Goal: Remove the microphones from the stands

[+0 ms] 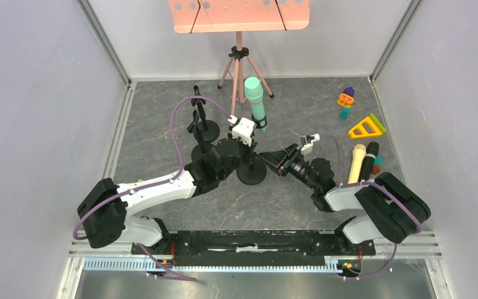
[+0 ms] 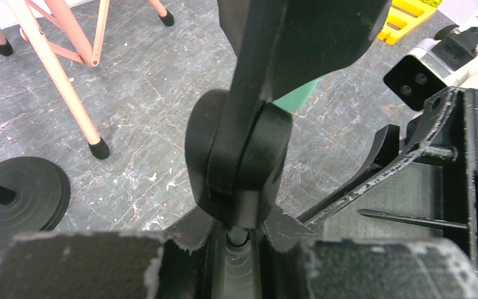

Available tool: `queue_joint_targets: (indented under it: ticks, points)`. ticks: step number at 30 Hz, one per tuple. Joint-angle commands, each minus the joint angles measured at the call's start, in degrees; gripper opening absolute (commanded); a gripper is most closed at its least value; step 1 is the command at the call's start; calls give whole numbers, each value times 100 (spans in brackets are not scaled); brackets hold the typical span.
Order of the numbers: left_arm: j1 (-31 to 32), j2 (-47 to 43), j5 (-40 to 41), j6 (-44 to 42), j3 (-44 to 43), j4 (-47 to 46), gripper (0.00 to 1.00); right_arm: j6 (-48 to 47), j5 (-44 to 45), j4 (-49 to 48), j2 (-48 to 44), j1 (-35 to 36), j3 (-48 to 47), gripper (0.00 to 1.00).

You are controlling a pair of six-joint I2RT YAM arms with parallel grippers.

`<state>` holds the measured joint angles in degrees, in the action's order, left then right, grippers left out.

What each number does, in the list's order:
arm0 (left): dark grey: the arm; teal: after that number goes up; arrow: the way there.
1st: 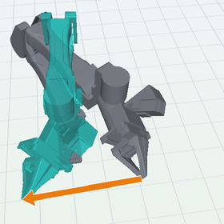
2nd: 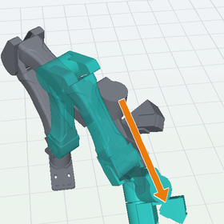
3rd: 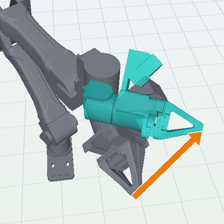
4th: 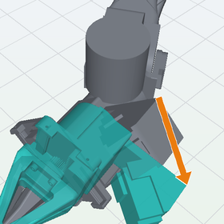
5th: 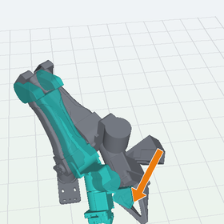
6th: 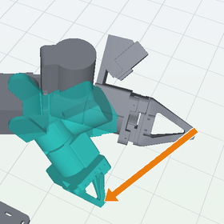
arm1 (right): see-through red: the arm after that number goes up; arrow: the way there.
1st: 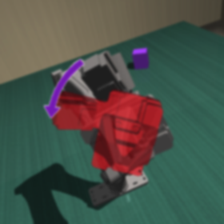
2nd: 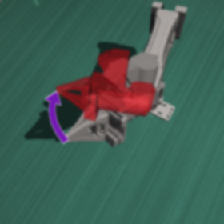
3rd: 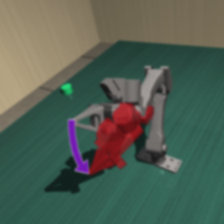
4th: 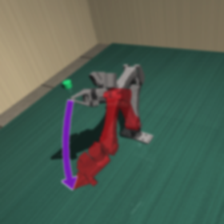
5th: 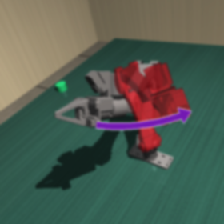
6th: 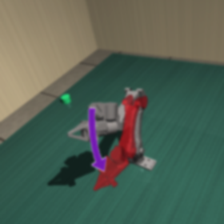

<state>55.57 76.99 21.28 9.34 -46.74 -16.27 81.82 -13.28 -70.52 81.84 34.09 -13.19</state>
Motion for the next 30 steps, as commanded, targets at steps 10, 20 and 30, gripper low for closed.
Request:
queue_joint_targets:
  ticks: [10, 20, 30]
  points:
    - [94, -184, -331, -20, -100, -42, 2, -35, -97, 262, 315, -94, -587, 44]
    - [94, -223, -324, 23, -40, -68, 2, -161, -301, 600, 480, -104, -800, 41]
    - [94, -209, -296, 66, 5, -86, 2, -296, -374, 477, 425, -104, -712, 26]
